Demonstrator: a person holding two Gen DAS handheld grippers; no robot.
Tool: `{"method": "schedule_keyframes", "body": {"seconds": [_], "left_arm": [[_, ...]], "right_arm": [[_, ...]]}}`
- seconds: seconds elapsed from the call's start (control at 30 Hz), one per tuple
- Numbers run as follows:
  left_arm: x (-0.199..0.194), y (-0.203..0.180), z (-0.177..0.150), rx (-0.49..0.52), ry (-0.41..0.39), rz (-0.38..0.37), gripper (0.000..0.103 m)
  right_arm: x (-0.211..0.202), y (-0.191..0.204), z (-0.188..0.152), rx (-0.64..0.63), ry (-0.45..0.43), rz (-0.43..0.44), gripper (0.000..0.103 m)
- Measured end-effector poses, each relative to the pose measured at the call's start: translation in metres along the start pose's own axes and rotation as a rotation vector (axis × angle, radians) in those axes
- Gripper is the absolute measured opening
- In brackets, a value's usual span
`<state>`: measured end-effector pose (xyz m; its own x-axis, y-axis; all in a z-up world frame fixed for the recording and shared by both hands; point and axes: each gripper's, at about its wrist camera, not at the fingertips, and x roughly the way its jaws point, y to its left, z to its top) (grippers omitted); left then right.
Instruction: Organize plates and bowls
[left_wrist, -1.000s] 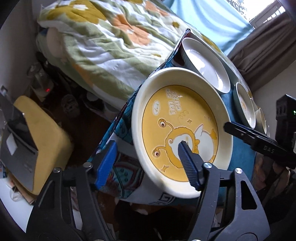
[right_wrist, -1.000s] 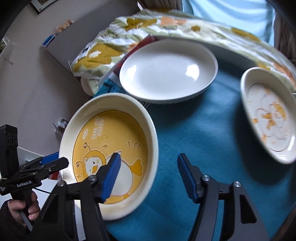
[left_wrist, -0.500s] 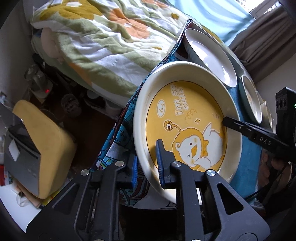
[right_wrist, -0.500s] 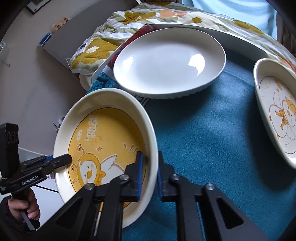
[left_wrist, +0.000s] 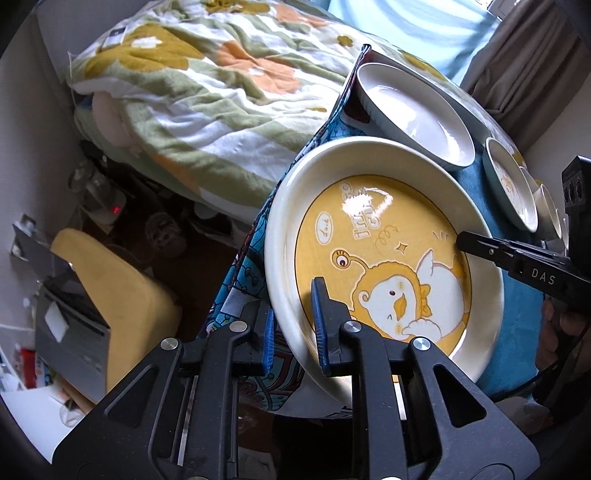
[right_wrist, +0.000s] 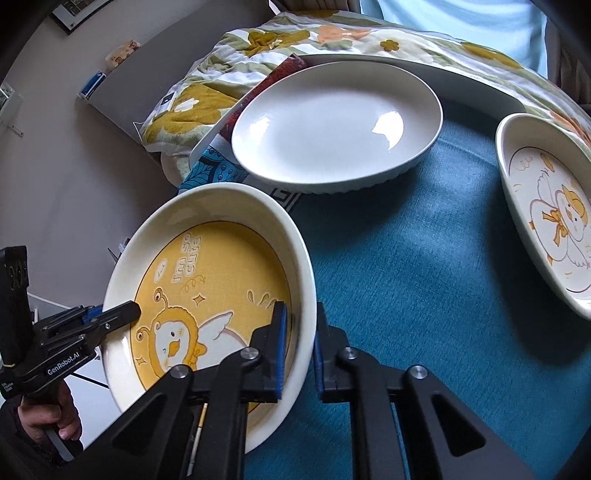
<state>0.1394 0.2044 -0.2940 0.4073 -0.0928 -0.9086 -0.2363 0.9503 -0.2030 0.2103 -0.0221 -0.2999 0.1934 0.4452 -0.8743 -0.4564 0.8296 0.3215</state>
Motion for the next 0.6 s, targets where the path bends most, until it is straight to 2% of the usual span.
{"method": "schedule_keyframes", "body": {"seconds": [0.3, 0.5, 0.6], "left_arm": [[-0.023, -0.013, -0.003, 0.053, -0.064, 0.005, 0.015], [-0.045, -0.04, 0.0, 0.143, -0.122, -0.002, 0.015], [-0.054, -0.062, 0.002, 0.204, -0.143, -0.028, 0.015]], "right_arm": [[-0.02, 0.005, -0.01, -0.022, -0.094, -0.016, 0.012], [-0.047, 0.0, -0.029, 0.022, -0.176, -0.044, 0.012], [-0.069, -0.006, -0.043, 0.064, -0.219, -0.077, 0.012]]}}
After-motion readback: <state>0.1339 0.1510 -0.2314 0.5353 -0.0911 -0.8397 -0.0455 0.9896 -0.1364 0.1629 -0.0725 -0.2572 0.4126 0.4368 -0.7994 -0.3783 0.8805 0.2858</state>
